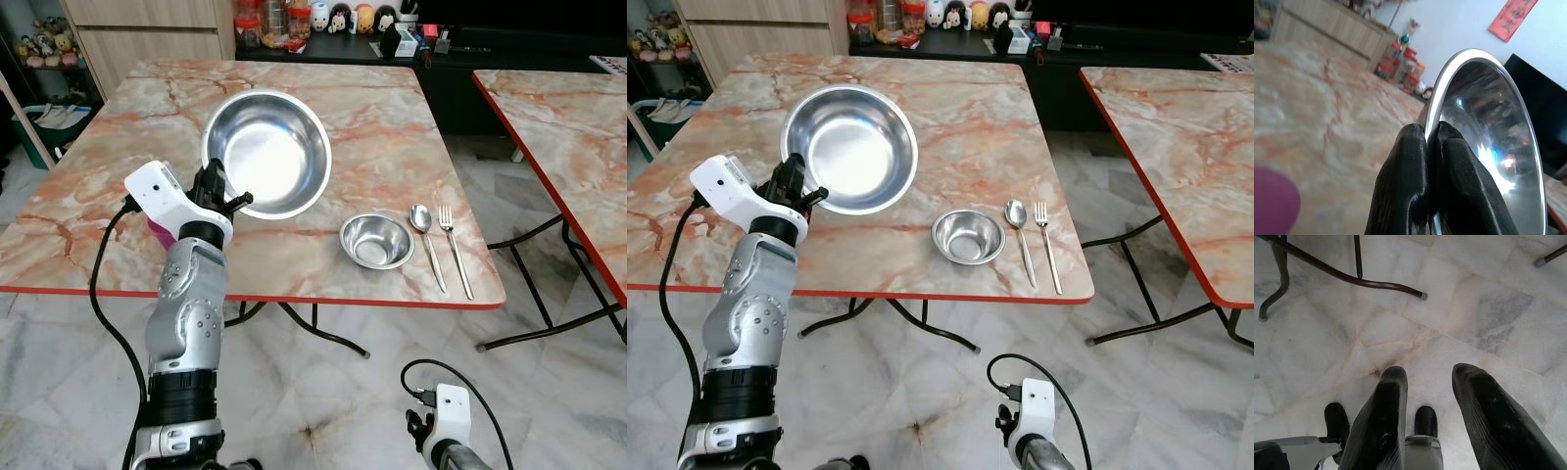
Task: Setting the table
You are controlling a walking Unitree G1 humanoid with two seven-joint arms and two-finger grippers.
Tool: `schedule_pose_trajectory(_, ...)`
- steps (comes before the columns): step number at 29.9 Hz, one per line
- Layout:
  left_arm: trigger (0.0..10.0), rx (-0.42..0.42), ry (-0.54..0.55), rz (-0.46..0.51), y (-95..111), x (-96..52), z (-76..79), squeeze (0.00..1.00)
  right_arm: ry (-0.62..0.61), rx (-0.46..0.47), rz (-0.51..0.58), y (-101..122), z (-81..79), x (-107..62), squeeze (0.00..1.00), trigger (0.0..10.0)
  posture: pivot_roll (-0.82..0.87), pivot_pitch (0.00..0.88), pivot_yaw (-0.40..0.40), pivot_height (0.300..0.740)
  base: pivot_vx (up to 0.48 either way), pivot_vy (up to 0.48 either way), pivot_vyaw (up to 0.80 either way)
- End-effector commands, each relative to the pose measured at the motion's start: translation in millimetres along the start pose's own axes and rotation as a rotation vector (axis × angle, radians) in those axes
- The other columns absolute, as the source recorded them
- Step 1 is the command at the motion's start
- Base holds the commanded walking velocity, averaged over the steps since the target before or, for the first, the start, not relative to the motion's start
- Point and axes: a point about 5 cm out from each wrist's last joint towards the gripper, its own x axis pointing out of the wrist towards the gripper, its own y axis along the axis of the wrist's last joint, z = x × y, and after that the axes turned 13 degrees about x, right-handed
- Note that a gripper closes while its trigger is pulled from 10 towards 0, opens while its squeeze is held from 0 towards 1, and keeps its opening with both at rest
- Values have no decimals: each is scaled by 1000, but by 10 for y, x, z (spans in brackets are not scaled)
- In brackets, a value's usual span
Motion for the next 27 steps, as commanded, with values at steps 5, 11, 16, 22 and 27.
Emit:
schedule_pose_trajectory(5,10000,3,-26,32,44,53,112,0,-38,34,4,-25,102,-25,0,10000,22,121,-44,740,0,-472,0)
schedule_pose_trajectory(11,10000,7,-3,39,19,52,82,0,-51,43,-6,-83,145,-47,0,10000,25,130,-44,740,0,-463,0)
schedule_pose_trajectory(16,10000,17,1,41,18,41,69,0,-42,33,-13,-105,133,-50,0,10000,24,129,-44,740,0,-452,0)
schedule_pose_trajectory(22,10000,23,0,45,24,47,72,0,-39,33,-5,-75,119,-41,0,10000,20,126,-43,740,0,-438,0)
schedule_pose_trajectory(27,10000,22,-3,52,27,55,84,0,-43,-6,15,-29,137,-39,0,10000,18,117,-47,740,0,-427,136)
